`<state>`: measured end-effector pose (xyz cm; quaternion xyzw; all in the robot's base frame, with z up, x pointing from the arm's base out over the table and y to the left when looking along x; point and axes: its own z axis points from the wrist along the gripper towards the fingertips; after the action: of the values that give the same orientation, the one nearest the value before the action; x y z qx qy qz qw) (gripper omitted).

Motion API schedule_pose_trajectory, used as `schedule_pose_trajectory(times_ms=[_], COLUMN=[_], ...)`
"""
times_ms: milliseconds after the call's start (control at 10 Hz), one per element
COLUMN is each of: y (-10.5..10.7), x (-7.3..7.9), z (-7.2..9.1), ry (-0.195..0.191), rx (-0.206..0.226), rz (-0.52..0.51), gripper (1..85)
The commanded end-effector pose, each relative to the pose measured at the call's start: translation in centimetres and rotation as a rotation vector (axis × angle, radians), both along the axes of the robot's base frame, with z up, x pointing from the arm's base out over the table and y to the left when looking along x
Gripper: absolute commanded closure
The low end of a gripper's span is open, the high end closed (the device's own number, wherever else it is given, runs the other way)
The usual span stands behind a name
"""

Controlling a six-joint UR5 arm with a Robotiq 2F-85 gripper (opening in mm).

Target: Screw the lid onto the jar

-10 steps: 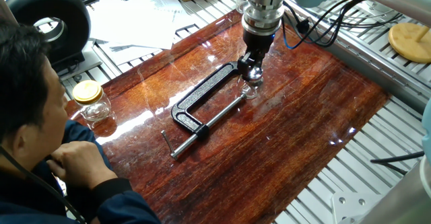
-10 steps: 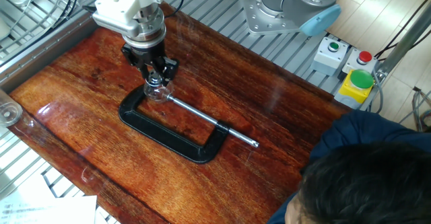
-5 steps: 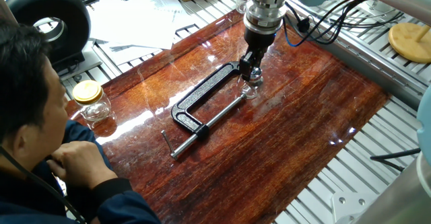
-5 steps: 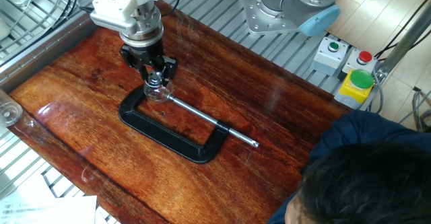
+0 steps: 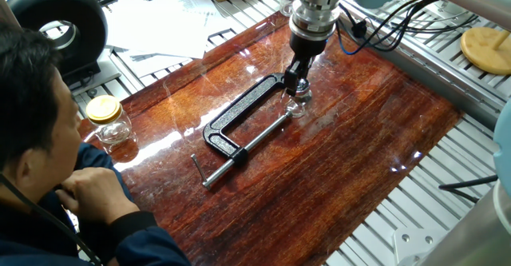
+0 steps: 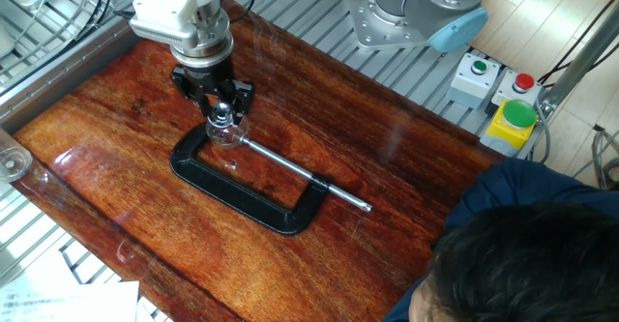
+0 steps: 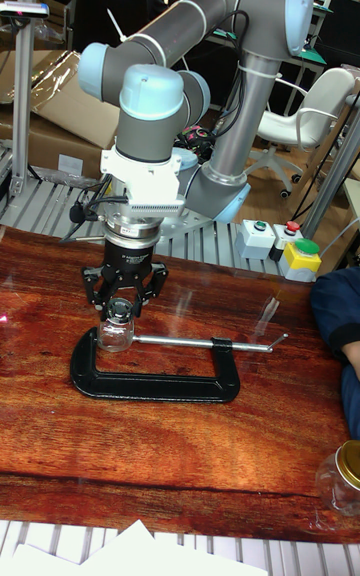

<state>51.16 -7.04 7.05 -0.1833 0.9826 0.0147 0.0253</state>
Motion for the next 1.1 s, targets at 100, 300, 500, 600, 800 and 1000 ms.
schedule_pose_trajectory(times_ms=[100,300,500,600,800,1000], y=[0.2,1.3,1.6,2.0,2.3,1.6], x=[0.3,-0.3,-0.3,-0.5,-0.5,-0.3], z=[0.1,0.5,0.6,0.7,0.6,0.6], ry=[-0.004,0.018,0.025,0.031,0.036,0.035], rx=[-0.007,0.012,0.023,0.041,0.055,0.065], rz=[-0.001,-0.034,-0.045,-0.06,-0.071,-0.043], gripper=[26.7,26.0,26.0,26.0,26.0,26.0])
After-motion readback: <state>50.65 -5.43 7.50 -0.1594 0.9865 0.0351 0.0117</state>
